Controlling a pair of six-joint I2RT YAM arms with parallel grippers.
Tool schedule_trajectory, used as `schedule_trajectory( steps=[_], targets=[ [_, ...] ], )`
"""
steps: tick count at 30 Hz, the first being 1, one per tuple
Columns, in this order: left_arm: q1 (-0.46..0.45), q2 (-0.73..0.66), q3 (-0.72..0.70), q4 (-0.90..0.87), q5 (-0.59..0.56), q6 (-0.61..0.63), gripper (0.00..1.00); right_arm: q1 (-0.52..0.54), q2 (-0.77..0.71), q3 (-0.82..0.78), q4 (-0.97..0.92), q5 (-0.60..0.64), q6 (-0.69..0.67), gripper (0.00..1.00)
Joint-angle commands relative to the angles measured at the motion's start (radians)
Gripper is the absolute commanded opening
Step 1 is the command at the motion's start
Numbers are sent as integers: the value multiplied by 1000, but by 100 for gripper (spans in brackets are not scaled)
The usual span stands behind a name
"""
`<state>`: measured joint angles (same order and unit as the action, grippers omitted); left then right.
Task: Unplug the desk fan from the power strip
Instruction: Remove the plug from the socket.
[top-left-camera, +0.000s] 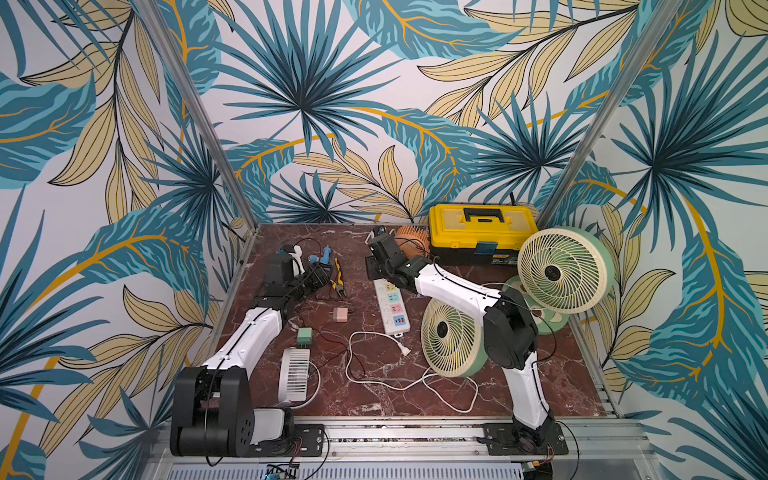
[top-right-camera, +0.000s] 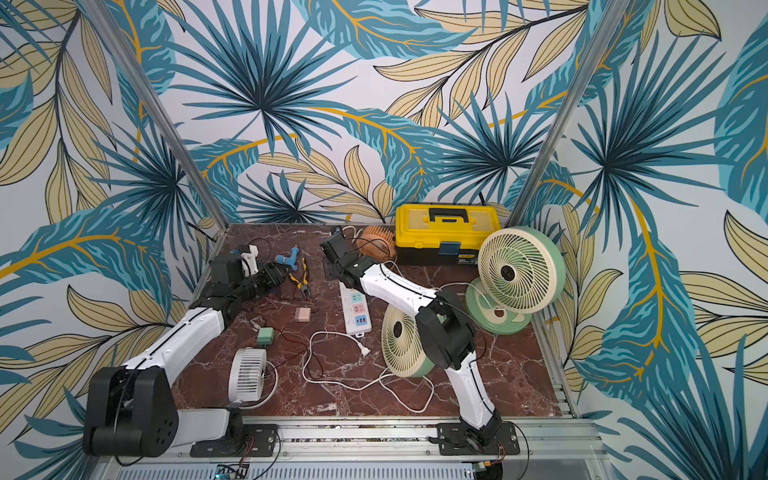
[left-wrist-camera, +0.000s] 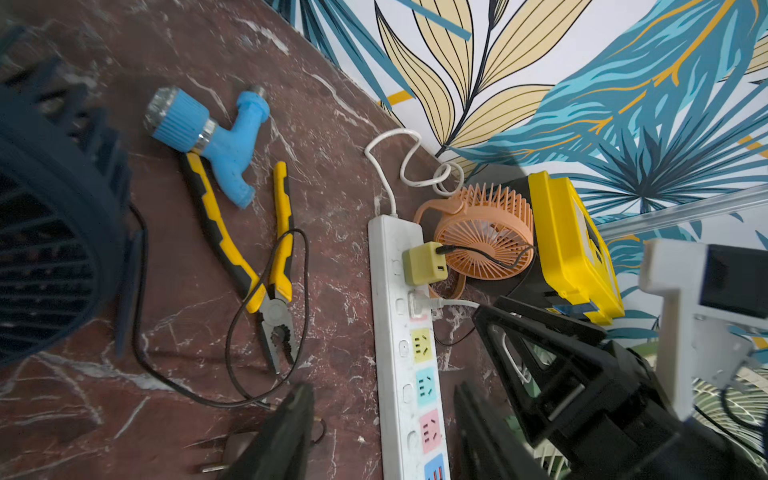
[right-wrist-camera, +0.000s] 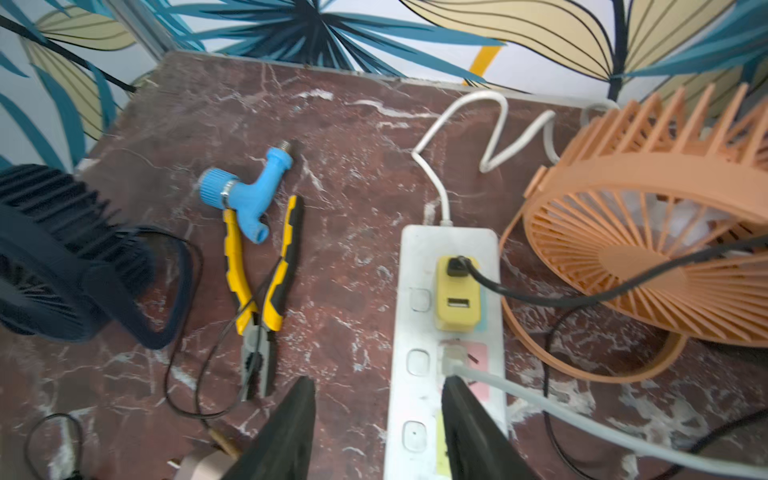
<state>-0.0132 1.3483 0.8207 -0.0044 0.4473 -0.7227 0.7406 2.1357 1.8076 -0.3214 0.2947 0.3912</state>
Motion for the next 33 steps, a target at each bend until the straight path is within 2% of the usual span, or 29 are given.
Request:
schedule_trajectory(
  steps=[1, 6, 12, 17, 28, 33],
  targets=[
    [-23, 47, 13, 67, 69, -26, 59, -7, -20, -41, -15, 25, 23, 53],
    [-88, 170, 12, 153, 120, -86, 59, -30, 7, -46, -22, 15, 44, 52],
    [-126, 302, 19, 243, 164, -152, 58, -43, 46, -47, -18, 5, 71, 52],
    [-165, 368, 39, 271, 179, -165, 58, -49, 78, -46, -8, -9, 81, 46],
    [-233, 476, 72, 326, 190, -203, 58, -59, 121, -40, 17, 17, 86, 44],
    [-250, 512, 87, 332, 193, -208, 58, -59, 142, -19, 22, 29, 76, 40]
  ],
)
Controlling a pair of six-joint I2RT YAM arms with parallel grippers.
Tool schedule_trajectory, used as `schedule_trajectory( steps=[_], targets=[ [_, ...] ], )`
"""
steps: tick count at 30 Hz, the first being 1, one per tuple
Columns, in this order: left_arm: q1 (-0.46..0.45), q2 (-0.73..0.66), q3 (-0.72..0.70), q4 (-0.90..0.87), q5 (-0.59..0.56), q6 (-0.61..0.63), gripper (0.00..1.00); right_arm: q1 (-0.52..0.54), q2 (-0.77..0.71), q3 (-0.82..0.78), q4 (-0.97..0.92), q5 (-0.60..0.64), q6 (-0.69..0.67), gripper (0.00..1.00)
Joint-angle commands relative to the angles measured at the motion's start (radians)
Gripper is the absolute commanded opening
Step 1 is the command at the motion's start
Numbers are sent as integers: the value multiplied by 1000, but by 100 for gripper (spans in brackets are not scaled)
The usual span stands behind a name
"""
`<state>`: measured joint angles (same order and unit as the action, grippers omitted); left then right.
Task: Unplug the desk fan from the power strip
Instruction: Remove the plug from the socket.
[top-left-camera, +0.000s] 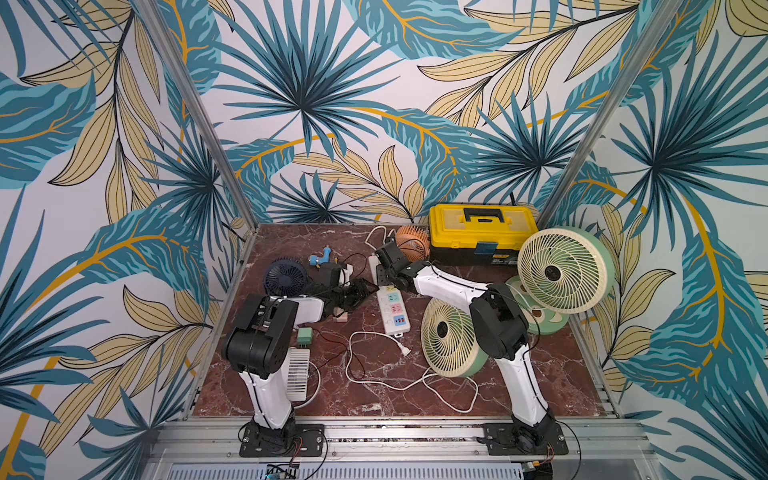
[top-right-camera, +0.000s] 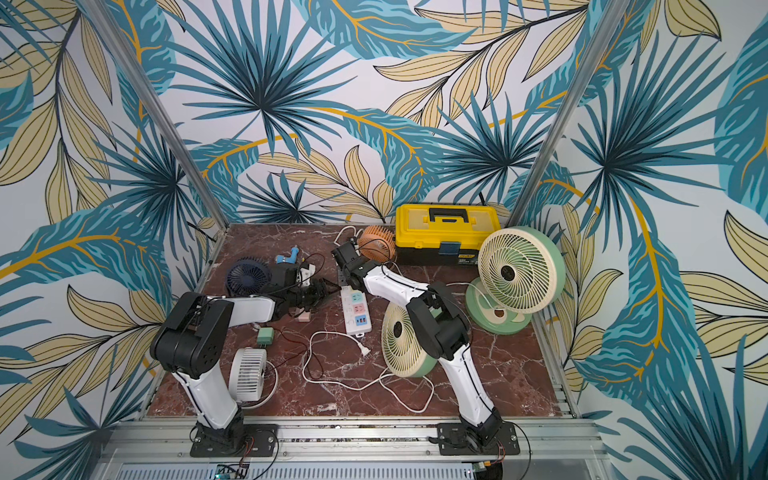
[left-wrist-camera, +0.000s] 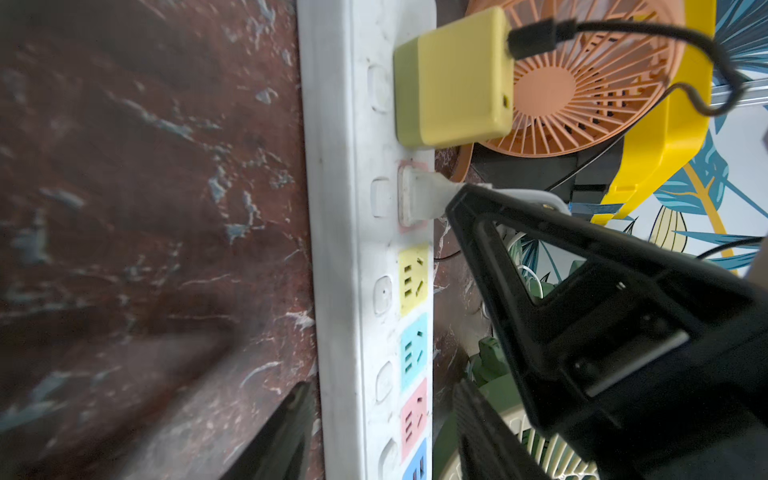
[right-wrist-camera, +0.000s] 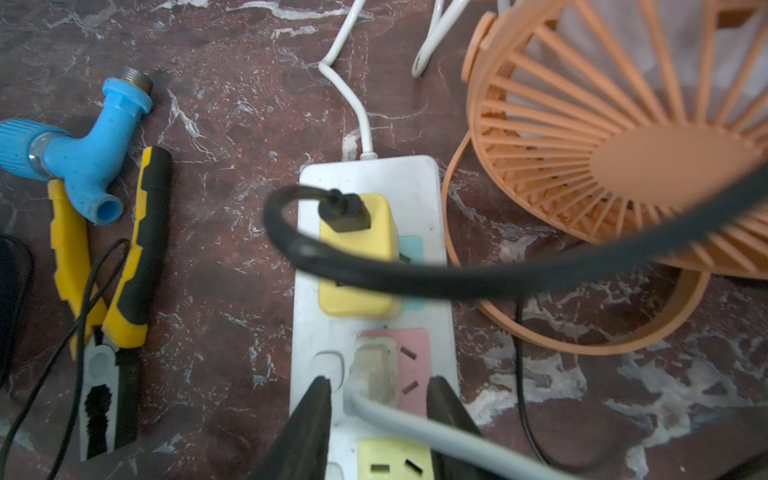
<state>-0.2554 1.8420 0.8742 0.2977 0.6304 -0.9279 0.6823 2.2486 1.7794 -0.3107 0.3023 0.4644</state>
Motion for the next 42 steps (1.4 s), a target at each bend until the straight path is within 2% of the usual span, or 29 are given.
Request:
schedule_trajectory(
  steps=[1, 13, 22, 35, 42],
  targets=[
    [-12, 24, 37, 30, 10, -1, 58, -1, 32, 13, 14, 21, 2, 39],
    [-69, 98, 66, 38, 9, -12, 58, -2, 68, 45, 33, 21, -3, 34],
    [-72, 125, 74, 24, 7, -8, 57, -1, 85, 55, 37, 30, -8, 26],
    [-73, 130, 89, -77, -39, 49, 55, 0, 86, 54, 35, 40, -17, 17],
    [-78, 118, 114, -181, -100, 109, 54, 2, 89, 54, 29, 49, -25, 13]
  ],
)
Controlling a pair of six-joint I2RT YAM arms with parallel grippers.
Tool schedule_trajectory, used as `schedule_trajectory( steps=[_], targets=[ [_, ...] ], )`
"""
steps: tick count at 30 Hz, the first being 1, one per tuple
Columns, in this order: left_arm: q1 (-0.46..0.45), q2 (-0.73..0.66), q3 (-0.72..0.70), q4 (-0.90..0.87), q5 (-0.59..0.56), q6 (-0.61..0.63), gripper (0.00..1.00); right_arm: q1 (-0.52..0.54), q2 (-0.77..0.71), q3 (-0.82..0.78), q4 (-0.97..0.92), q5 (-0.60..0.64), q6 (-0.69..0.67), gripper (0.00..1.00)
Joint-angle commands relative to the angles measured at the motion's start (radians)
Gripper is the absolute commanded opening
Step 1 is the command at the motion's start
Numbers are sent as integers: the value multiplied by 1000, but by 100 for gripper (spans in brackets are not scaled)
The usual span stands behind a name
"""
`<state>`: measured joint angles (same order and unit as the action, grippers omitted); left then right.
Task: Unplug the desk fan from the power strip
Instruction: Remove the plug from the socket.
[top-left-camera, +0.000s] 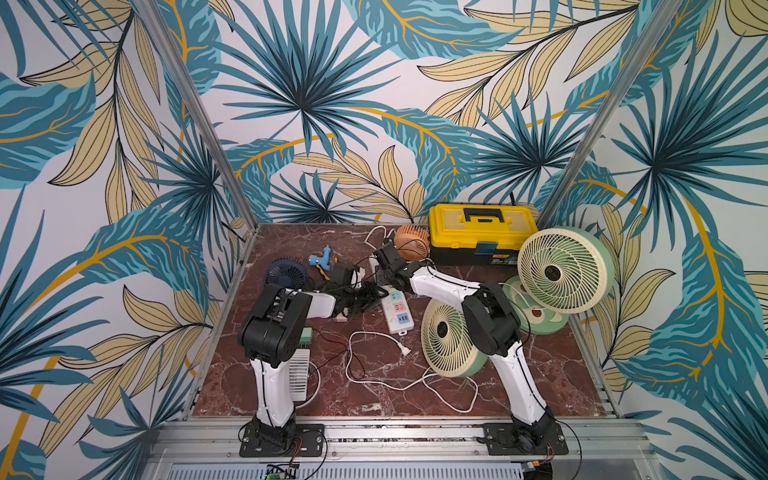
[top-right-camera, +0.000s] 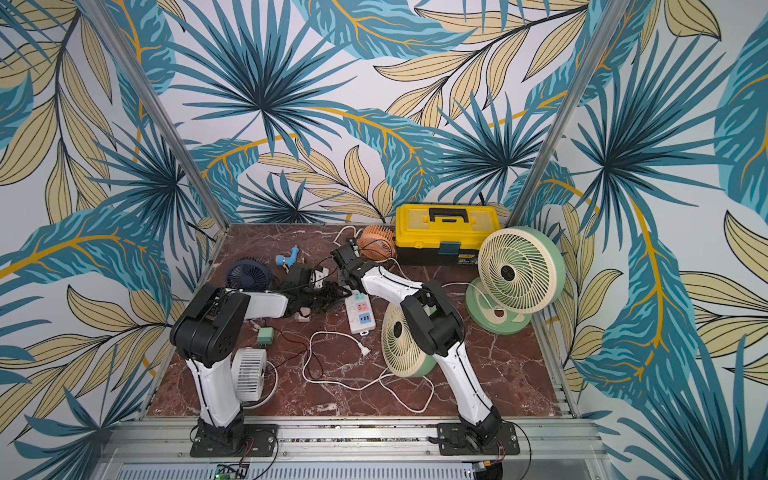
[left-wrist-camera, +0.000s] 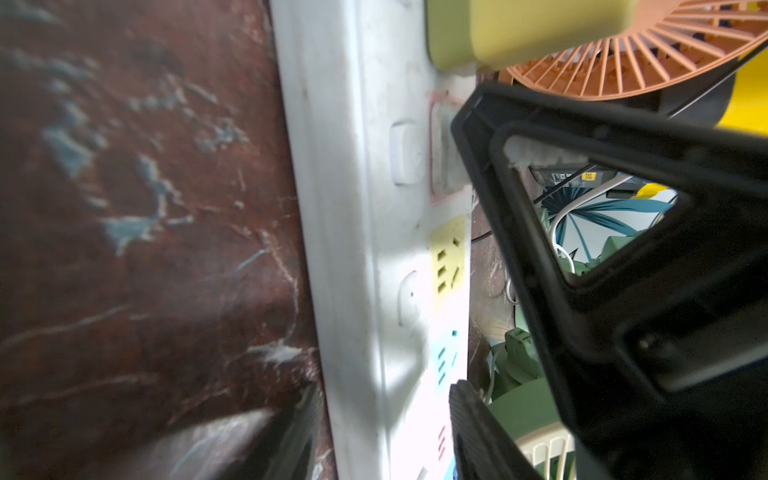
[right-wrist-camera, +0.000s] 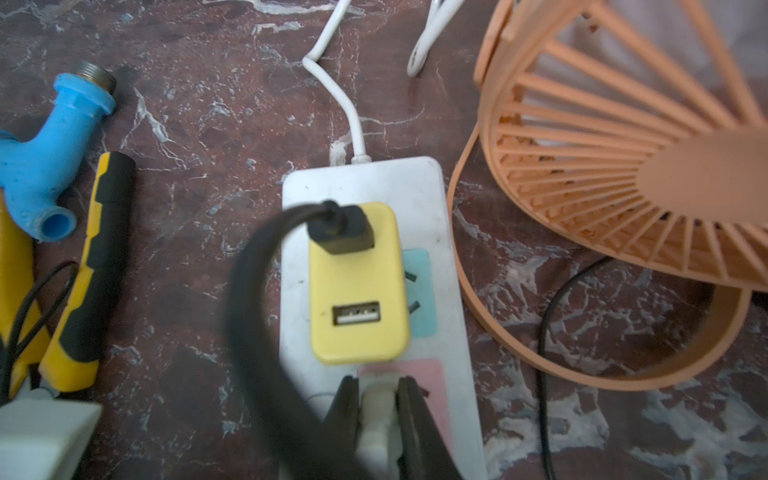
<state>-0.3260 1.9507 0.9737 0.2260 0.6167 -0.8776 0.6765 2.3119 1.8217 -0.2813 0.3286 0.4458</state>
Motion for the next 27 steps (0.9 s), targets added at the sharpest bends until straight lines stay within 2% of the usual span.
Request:
schedule_trajectory(
  steps=[1, 11, 17, 19, 27],
  targets=[
    [-10, 8, 18, -126, -95, 67, 53, 10, 25, 12, -3, 26, -9, 12],
    [-38, 9, 81, -260, -192, 155, 53, 53, 31, 75, -84, 140, -62, 10],
    [-56, 14, 100, -308, -249, 194, 52, 52, 32, 77, -77, 100, -42, 10],
    [-57, 3, 80, -272, -235, 187, 51, 48, 39, 79, -73, 84, -29, 10],
    [-38, -151, -101, 72, -73, 105, 50, 26, 42, 55, -56, 40, 15, 10]
  ],
)
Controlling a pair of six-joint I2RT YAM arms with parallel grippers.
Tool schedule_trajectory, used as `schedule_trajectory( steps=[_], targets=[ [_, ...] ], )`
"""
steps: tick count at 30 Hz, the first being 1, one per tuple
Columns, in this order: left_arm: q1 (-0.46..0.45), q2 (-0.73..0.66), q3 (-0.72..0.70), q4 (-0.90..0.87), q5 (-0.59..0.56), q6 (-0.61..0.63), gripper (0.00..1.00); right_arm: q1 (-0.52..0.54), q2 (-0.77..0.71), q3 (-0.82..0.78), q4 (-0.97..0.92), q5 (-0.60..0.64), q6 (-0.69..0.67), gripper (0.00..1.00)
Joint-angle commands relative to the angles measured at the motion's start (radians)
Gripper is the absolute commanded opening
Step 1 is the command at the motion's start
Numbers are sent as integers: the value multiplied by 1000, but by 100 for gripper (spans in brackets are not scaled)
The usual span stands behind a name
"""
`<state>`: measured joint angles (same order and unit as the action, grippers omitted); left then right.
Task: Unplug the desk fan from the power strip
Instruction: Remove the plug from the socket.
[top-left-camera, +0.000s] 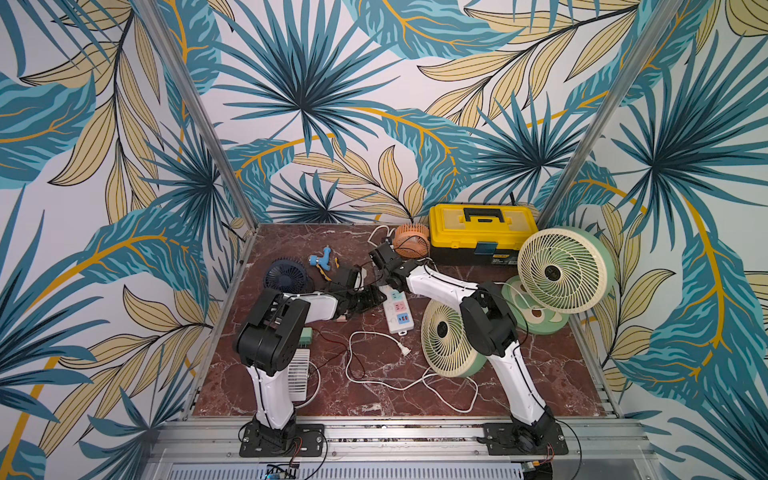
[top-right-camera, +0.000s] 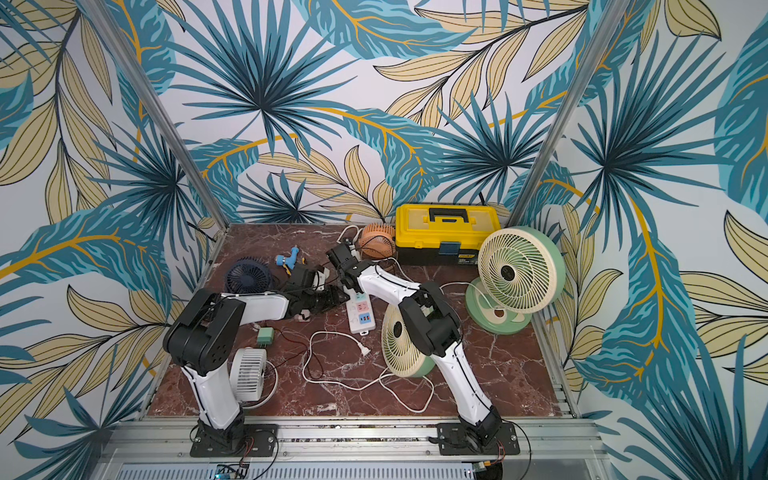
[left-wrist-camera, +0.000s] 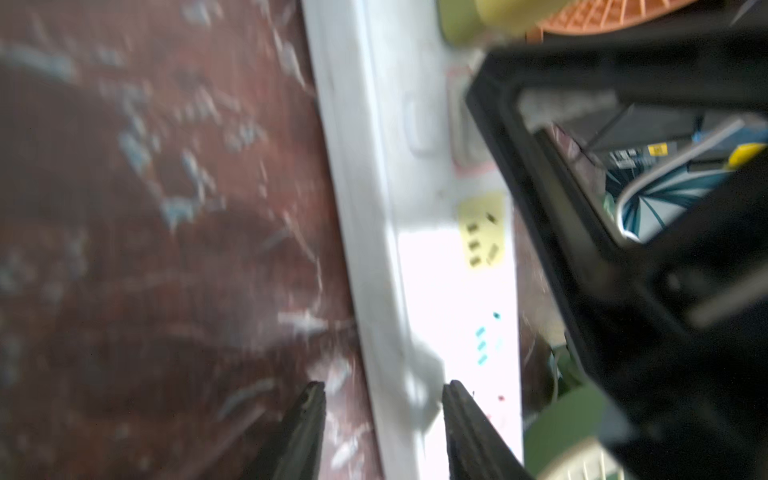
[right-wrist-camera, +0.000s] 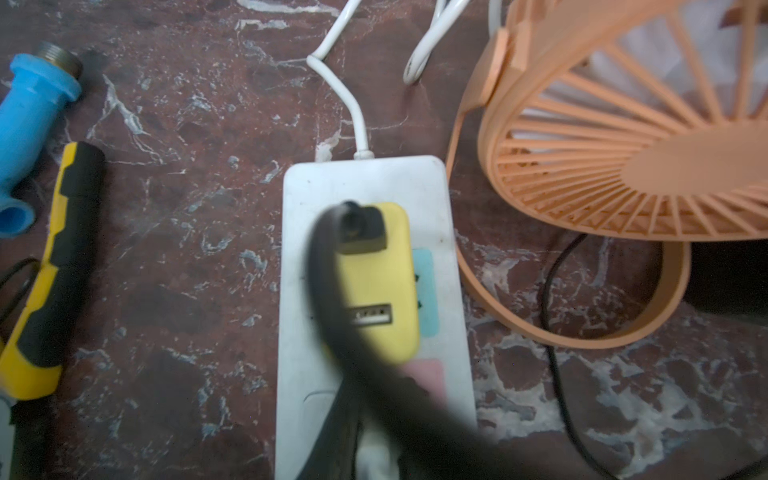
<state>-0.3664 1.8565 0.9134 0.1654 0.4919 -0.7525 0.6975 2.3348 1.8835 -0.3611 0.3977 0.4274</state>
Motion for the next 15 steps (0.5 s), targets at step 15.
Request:
schedule_trajectory(
  steps=[15],
  targets=[
    [44, 82, -133, 671, 192, -343, 28, -6, -1, -57, 58, -48, 53, 10]
  ],
)
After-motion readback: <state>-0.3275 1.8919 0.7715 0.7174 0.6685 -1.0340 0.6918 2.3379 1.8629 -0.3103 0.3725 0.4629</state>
